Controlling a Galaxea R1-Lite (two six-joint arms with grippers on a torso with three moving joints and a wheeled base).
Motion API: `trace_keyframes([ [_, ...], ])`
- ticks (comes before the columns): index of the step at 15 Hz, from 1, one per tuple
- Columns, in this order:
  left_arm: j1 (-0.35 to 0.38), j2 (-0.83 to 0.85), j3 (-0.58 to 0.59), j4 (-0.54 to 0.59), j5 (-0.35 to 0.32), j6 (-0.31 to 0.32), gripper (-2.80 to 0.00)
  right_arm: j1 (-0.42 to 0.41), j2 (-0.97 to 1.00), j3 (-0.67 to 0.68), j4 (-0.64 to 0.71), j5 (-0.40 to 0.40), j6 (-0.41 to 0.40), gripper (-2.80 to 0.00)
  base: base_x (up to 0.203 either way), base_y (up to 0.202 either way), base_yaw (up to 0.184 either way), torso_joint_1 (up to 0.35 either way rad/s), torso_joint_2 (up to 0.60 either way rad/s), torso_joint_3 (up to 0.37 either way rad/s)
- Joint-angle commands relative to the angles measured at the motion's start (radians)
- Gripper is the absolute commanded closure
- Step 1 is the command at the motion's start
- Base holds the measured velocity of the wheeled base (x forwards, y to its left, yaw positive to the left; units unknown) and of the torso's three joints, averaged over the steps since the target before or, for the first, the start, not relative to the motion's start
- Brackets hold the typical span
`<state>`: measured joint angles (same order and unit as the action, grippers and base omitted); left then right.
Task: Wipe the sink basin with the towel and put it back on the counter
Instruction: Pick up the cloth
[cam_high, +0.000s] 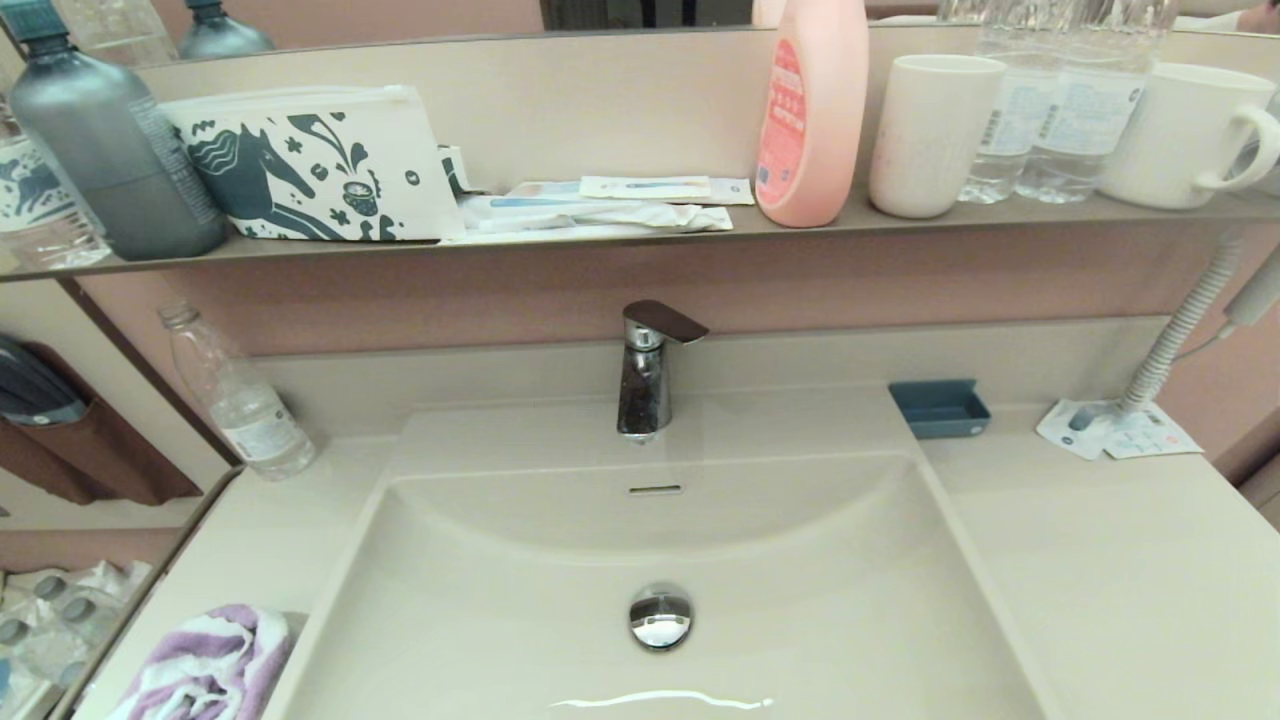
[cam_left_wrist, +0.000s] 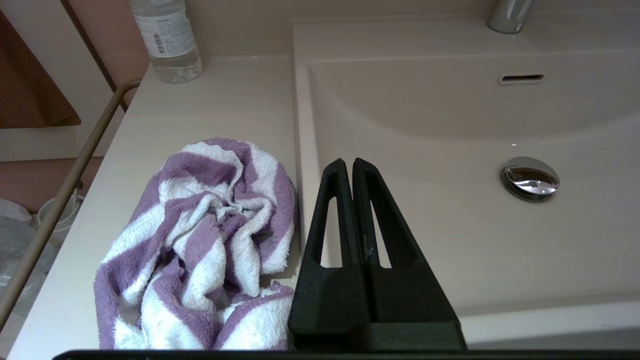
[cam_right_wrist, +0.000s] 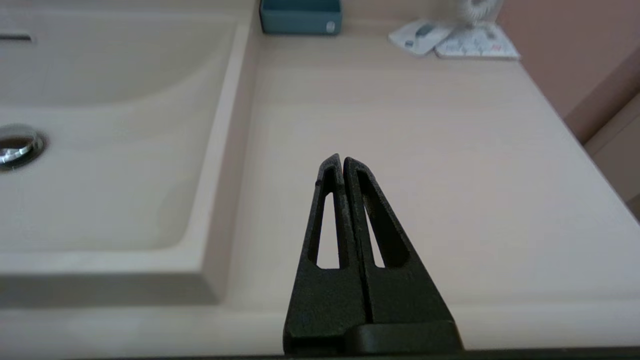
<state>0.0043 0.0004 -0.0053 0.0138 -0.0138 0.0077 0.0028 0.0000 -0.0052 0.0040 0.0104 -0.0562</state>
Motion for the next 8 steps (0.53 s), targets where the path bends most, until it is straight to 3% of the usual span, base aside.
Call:
trace_keyframes([
  [1,0.0,0.0,-0.001,0.0,0.0,0.0,0.0,0.001,0.0,0.005,0.005,0.0,0.002,0.0,0.0,0.0,0.0,0.0,0.0,0.0],
  [8,0.0,0.0,0.001,0.0,0.0,0.0,0.0,0.0,0.0,0.005,0.005,0.0,0.004,0.0,0.0,0.0,0.0,0.0,0.0,0.0],
])
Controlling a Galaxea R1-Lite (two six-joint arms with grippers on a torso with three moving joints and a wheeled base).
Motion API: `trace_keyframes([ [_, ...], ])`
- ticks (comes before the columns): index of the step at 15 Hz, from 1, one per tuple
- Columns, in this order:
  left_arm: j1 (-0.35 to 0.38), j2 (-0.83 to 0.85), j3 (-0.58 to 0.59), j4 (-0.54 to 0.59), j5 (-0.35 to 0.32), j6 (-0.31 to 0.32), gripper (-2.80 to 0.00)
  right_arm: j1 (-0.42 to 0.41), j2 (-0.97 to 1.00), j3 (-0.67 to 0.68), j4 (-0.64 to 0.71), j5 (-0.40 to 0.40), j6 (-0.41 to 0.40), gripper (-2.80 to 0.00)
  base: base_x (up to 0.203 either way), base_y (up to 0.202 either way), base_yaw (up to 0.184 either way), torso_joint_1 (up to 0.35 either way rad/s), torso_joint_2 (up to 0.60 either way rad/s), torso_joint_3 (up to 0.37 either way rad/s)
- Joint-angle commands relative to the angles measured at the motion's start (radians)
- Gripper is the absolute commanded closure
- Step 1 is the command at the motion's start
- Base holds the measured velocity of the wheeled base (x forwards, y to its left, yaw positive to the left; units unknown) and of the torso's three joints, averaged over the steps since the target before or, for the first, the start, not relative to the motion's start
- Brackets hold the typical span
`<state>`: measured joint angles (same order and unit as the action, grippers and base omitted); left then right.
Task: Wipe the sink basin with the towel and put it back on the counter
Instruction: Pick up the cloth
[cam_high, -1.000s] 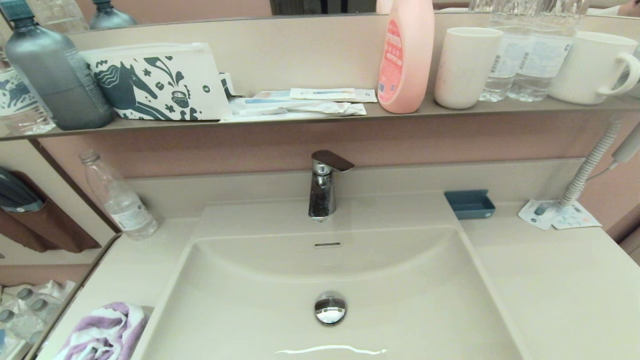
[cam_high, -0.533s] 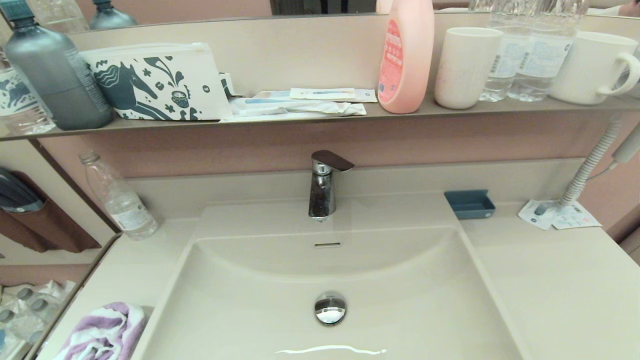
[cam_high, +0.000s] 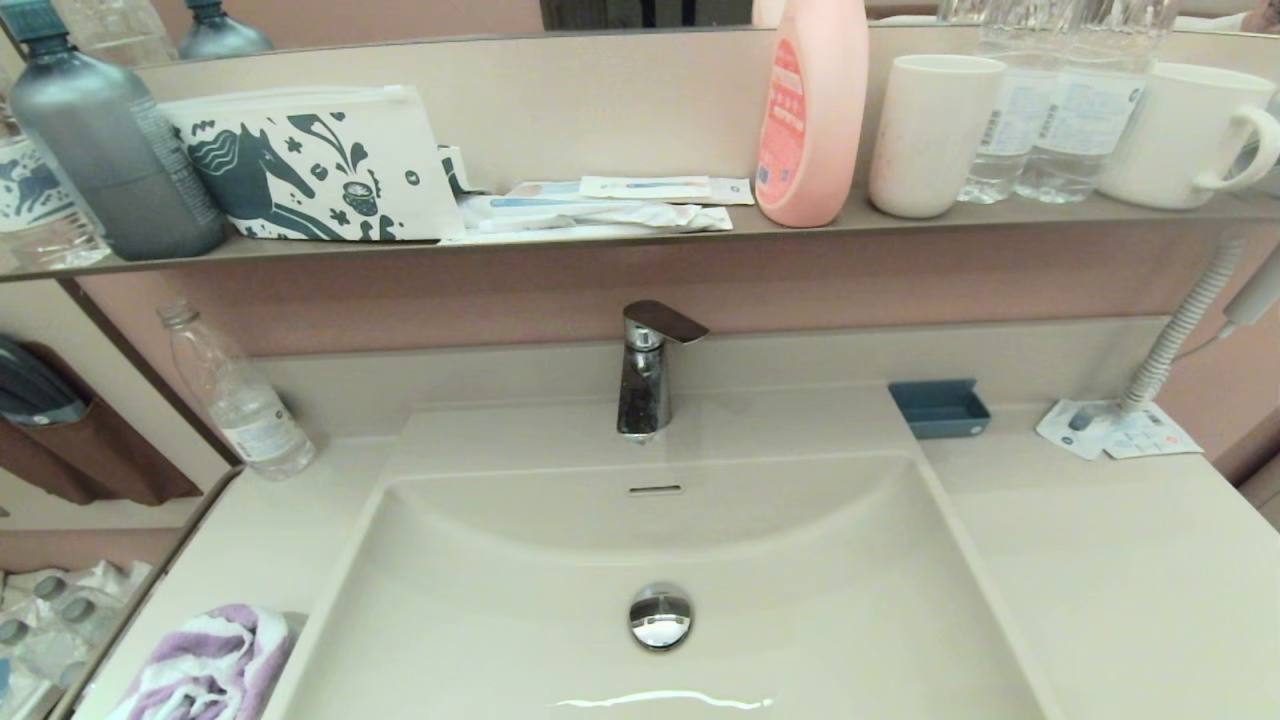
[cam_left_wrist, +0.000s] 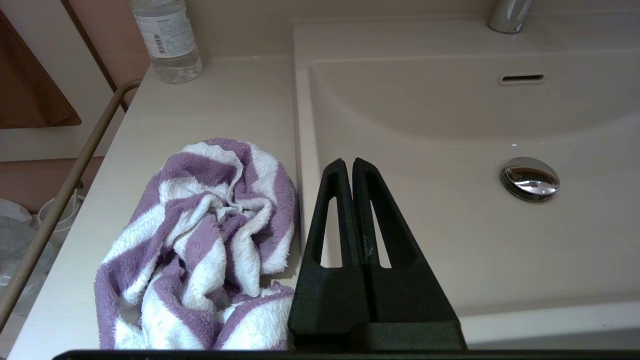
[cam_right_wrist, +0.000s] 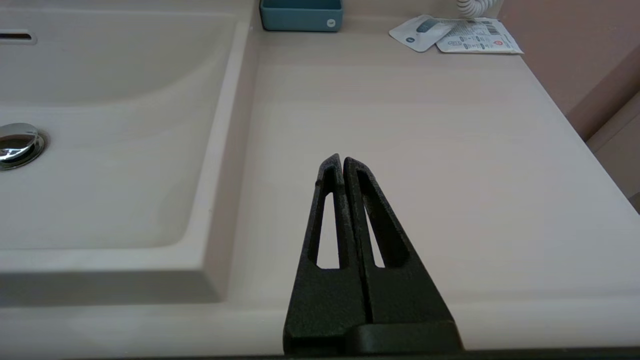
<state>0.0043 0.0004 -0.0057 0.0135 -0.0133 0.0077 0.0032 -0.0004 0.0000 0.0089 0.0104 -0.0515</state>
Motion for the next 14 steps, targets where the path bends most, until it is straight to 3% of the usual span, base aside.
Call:
trace_keyframes([
  [1,0.0,0.0,0.0,0.0,0.0,0.0,0.0,0.0,0.0,0.0,0.0,0.0,-0.001,0.0,0.0,0.0,0.0,0.0,0.0,0.0],
  [14,0.0,0.0,0.0,0.0,0.0,0.002,0.0,0.0,0.0,0.0,0.0,0.0,-0.001,0.0,0.0,0.0,0.0,0.0,0.0,0.0],
])
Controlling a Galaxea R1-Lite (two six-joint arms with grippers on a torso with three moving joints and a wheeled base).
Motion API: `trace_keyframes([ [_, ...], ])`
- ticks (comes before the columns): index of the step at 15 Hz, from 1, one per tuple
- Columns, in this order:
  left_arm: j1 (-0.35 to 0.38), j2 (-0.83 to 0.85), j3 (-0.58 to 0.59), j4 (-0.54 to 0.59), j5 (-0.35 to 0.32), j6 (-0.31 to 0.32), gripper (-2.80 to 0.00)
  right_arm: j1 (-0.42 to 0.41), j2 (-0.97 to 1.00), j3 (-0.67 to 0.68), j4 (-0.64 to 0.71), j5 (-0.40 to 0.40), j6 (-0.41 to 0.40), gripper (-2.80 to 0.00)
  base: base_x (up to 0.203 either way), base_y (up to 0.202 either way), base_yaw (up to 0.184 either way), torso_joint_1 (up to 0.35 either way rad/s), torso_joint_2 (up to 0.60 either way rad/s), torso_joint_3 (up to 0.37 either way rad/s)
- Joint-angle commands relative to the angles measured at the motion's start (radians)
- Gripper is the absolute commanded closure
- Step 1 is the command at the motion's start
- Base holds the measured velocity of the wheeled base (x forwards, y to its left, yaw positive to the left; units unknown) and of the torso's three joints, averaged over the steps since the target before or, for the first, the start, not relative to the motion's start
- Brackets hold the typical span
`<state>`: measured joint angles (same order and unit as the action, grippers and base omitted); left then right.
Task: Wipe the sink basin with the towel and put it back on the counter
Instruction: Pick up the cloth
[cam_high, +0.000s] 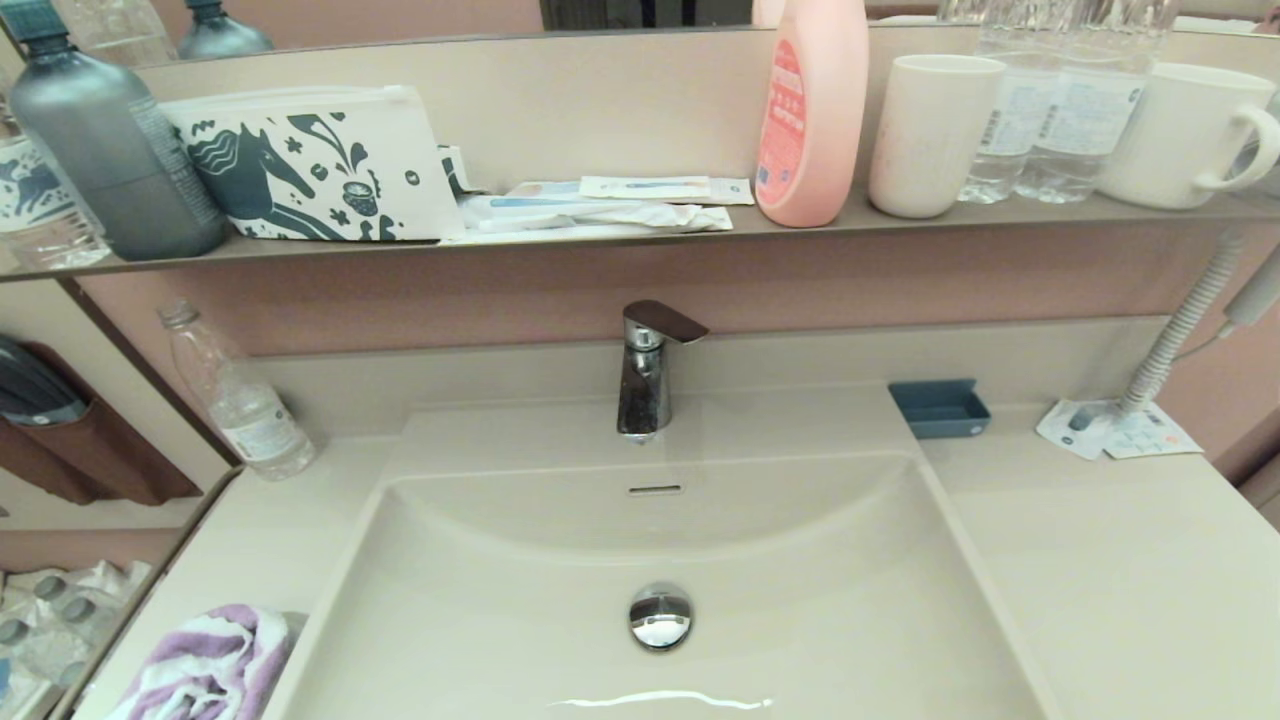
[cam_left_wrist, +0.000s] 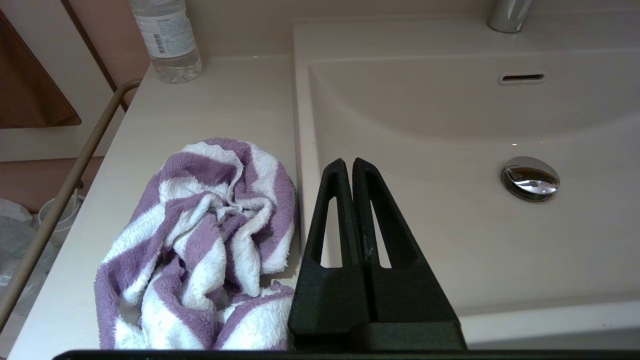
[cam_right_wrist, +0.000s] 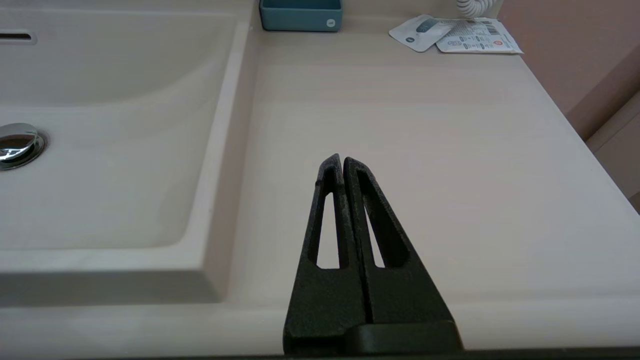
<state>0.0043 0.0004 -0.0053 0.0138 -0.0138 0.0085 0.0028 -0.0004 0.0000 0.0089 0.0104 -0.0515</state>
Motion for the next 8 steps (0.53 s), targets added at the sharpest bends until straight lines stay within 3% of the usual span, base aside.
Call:
trace_keyframes([
  [1,0.0,0.0,-0.001,0.0,0.0,0.001,0.0,0.001,0.0,0.0,0.0,0.0,-0.001,0.0,0.0,0.0,0.0,0.0,0.0,0.0],
  [4,0.0,0.0,-0.001,0.004,-0.002,0.01,0.0,0.001,0.0,0.0,0.0,0.0,-0.001,0.0,0.0,0.0,0.0,0.0,0.0,0.0],
  [6,0.0,0.0,0.002,0.002,-0.003,0.07,0.0,0.0,0.0,0.0,0.0,0.0,-0.001,0.0,0.0,0.0,0.0,0.0,0.0,0.0],
  [8,0.0,0.005,-0.014,0.014,-0.01,0.074,0.0,0.0,0.0,0.0,0.0,0.0,-0.001,0.0,0.0,0.0,0.0,0.0,0.0,0.0],
])
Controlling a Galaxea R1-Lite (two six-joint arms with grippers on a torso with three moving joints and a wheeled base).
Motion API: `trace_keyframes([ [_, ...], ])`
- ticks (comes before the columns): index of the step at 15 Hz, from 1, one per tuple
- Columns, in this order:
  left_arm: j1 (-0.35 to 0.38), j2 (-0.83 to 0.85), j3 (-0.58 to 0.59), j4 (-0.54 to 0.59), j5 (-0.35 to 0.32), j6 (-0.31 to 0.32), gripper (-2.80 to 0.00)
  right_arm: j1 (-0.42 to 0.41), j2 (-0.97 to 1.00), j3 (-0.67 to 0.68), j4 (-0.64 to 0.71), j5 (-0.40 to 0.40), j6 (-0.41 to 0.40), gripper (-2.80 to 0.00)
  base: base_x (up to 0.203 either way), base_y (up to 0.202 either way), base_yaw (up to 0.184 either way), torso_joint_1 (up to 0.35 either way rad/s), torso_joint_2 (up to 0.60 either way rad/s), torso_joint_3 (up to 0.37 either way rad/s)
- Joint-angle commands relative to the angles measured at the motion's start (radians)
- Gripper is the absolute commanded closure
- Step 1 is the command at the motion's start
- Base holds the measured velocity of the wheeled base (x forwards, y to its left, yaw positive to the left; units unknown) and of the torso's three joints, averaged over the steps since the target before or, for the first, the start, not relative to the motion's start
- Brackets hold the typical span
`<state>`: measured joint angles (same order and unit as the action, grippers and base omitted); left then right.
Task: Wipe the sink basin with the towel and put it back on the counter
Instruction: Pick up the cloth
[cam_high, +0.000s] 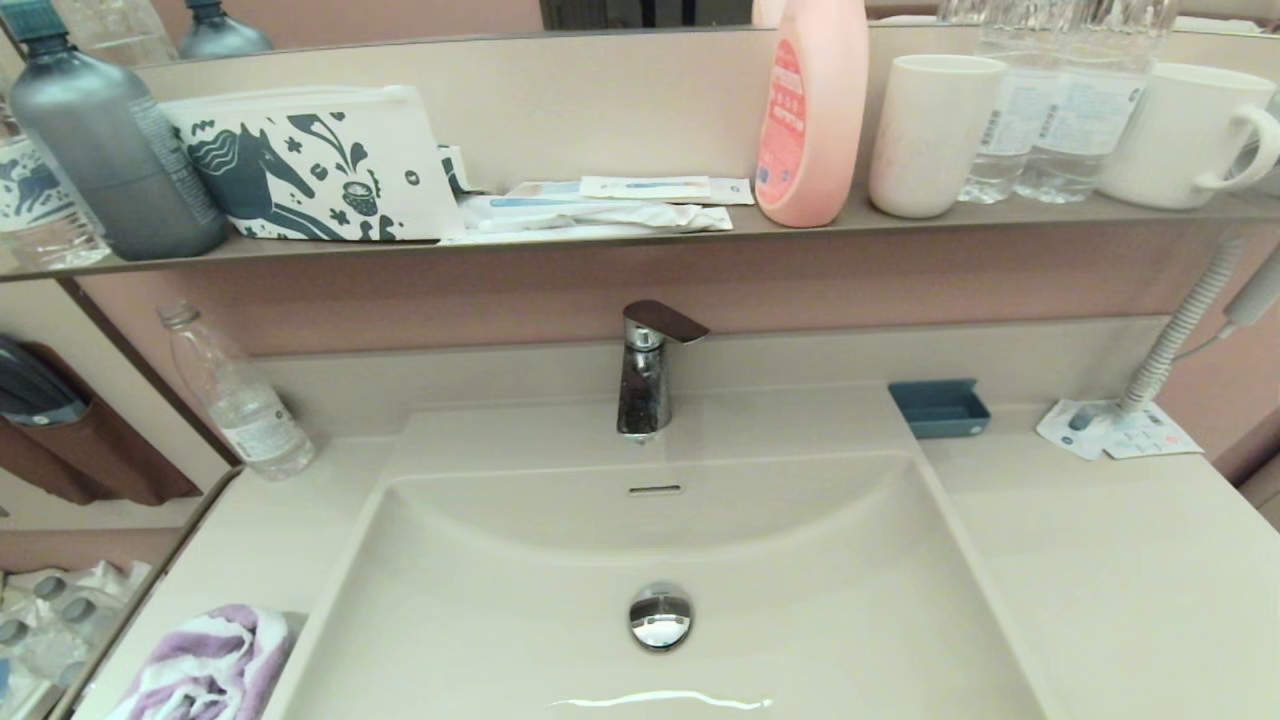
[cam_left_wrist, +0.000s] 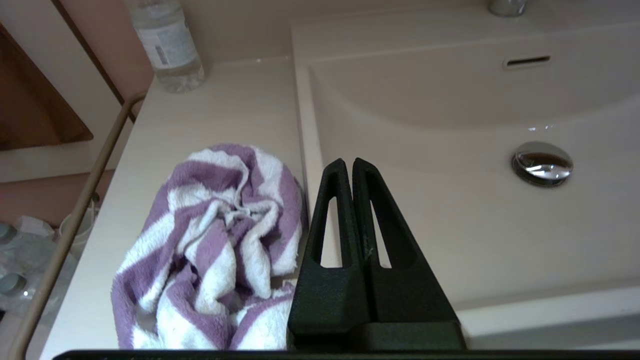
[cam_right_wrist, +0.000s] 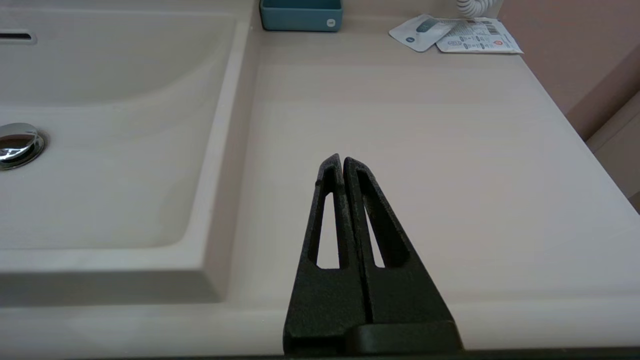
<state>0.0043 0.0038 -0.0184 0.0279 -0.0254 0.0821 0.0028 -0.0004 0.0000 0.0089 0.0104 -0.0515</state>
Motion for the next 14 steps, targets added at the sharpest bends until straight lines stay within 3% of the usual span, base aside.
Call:
trace_keyframes([
  [1,-0.001,0.029,-0.031,0.001,-0.005,0.0,0.0,0.001,0.0,0.0,0.0,0.0,-0.001,0.0,0.0,0.0,0.0,0.0,0.0,0.0],
  [4,0.0,0.198,-0.131,0.002,0.006,-0.019,0.0,0.0,0.0,0.0,0.0,0.0,-0.001,0.0,0.0,0.0,0.0,0.0,0.0,0.0],
  [7,0.004,0.424,-0.249,0.058,0.078,0.001,0.0,0.0,0.0,0.0,0.0,0.0,-0.001,0.0,0.0,0.0,0.0,0.0,0.0,0.0],
  [10,0.008,0.675,-0.462,0.396,0.175,0.047,0.0,0.0,0.0,0.0,0.0,0.0,-0.001,0.0,0.0,0.0,0.0,0.0,0.0,0.0],
  [14,0.01,0.838,-0.72,0.717,0.23,0.102,0.0,0.001,0.0,0.0,-0.001,0.0,-0.001,0.0,0.0,0.0,0.0,0.0,0.0,0.0],
])
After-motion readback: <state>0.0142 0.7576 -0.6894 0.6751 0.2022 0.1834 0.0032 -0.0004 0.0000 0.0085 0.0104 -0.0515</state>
